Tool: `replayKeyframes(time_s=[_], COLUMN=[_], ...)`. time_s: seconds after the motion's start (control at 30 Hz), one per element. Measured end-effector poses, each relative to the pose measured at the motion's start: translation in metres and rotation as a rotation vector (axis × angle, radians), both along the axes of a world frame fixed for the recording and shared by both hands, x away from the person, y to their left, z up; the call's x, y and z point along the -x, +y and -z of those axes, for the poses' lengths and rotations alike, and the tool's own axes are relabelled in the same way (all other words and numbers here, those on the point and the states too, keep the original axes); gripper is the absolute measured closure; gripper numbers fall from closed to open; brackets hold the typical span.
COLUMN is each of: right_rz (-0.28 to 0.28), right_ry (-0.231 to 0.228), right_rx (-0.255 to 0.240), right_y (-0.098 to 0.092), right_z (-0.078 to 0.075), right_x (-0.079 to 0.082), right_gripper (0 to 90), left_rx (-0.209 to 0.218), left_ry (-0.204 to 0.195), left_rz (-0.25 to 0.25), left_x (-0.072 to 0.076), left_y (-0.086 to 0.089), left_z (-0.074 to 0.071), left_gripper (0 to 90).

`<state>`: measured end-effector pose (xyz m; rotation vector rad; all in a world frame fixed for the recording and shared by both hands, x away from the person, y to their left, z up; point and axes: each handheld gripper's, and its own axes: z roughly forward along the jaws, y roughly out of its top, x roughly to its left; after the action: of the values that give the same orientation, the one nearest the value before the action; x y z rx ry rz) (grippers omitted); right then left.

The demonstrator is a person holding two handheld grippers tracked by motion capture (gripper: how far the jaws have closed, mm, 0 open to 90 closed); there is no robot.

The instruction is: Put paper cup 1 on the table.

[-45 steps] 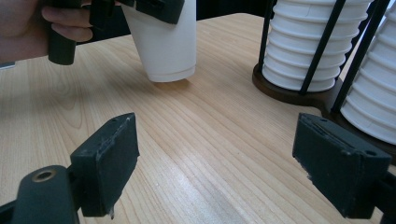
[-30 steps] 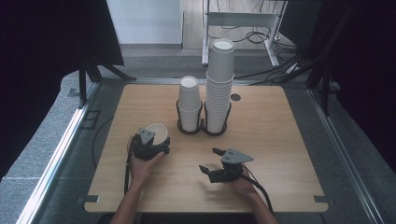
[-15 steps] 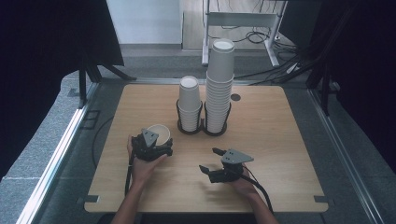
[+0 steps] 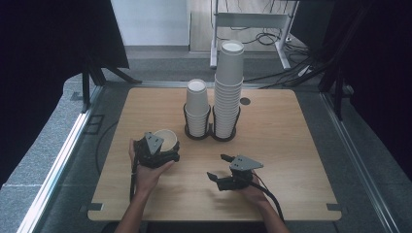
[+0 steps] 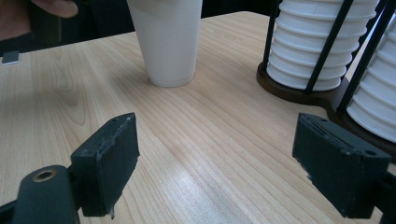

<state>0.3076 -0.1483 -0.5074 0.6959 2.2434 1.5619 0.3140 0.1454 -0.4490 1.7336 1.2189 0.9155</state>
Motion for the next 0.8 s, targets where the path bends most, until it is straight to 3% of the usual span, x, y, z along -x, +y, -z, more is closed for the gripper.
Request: replayKeyframes(time_s=[0.13, 0.27, 0.37, 0.5, 0.7, 0.8], right_rz=[0.000, 0.006, 0.008, 0.016, 0.027, 0.035], right_ry=[-0.001, -0.003, -0.004, -0.006, -0.011, -0.010], right_rx=[-0.002, -0.003, -0.006, -0.011, -0.013, -0.013], right_y=[0.000, -0.001, -0.001, -0.003, -0.004, -0.005], right_z=[-0.001, -0.001, -0.002, -0.002, -0.003, -0.003], right_x=[0.000, 0.000, 0.000, 0.000, -0.001, -0.002], right_gripper=[14.4, 14.4, 14.5, 14.5, 14.7, 14.8], left_rx=[0.011, 0.085, 0.130, 0.150, 0.212, 0.213], left_ry=[-0.032, -0.038, -0.023, 0.000, 0.037, 0.054], left_rz=[0.036, 0.108, 0.178, 0.244, 0.318, 0.335], left_x=[0.006, 0.010, 0.011, 0.011, 0.009, 0.008], left_y=[-0.001, -0.003, -0.005, -0.010, -0.017, -0.021], left_z=[-0.008, -0.014, -0.015, -0.014, -0.009, -0.006], left_gripper=[0.0, 2.9, 4.0, 5.0, 5.8, 6.3])
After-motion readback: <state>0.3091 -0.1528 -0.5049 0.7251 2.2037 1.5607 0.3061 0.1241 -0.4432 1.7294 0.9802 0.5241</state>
